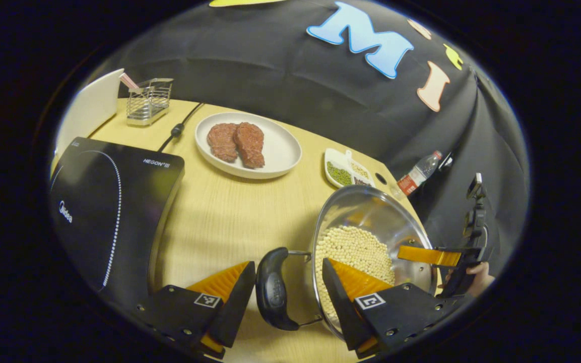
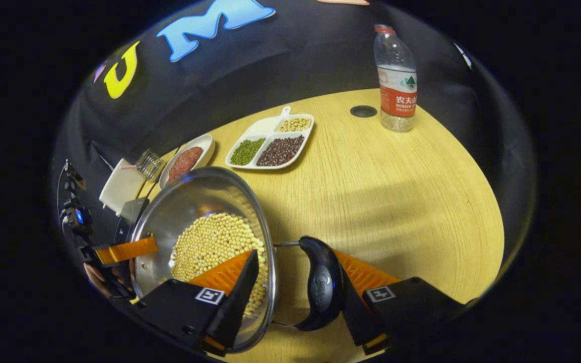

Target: First push the handle of the pot to place it horizontally, then grasp the pot with both hands and set it on the induction cooktop.

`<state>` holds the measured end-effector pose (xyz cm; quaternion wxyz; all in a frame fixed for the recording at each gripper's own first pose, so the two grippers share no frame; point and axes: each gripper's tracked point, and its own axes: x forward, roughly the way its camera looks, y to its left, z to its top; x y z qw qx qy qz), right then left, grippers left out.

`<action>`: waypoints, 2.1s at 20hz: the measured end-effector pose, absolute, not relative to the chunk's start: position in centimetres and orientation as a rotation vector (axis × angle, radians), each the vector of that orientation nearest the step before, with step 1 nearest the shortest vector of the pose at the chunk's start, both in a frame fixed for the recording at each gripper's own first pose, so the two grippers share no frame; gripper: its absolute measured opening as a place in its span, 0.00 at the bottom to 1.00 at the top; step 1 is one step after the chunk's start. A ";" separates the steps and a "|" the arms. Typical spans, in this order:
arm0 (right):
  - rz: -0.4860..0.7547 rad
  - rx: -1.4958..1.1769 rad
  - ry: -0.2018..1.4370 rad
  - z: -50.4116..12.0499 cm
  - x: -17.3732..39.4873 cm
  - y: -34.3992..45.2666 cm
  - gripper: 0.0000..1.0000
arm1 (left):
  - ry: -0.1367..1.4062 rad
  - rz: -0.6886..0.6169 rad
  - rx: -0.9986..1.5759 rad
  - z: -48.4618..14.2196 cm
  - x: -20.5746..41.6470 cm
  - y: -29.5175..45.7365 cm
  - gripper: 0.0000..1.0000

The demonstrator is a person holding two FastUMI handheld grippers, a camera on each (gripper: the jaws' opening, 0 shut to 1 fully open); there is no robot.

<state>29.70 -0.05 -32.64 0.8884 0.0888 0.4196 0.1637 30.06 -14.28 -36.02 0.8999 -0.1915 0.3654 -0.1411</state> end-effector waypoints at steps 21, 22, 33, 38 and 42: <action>0.314 0.173 0.919 -28.9 20.6 -1.8 0.52 | 0.808 -0.297 -0.376 -31.1 20.8 -14.2 0.51; 0.309 0.172 0.926 -28.4 19.5 -1.9 0.54 | 0.809 -0.294 -0.380 -30.6 19.8 -14.0 0.51; 0.250 0.185 0.927 -21.7 10.4 0.1 0.51 | 0.820 -0.344 -0.403 -24.1 13.2 -10.6 0.53; 0.260 0.198 0.915 -21.2 9.2 5.8 0.51 | 0.815 -0.336 -0.389 -23.4 13.2 -4.3 0.53; 0.300 0.176 0.890 -20.6 9.6 11.5 0.54 | 0.806 -0.306 -0.415 -23.9 13.5 1.5 0.50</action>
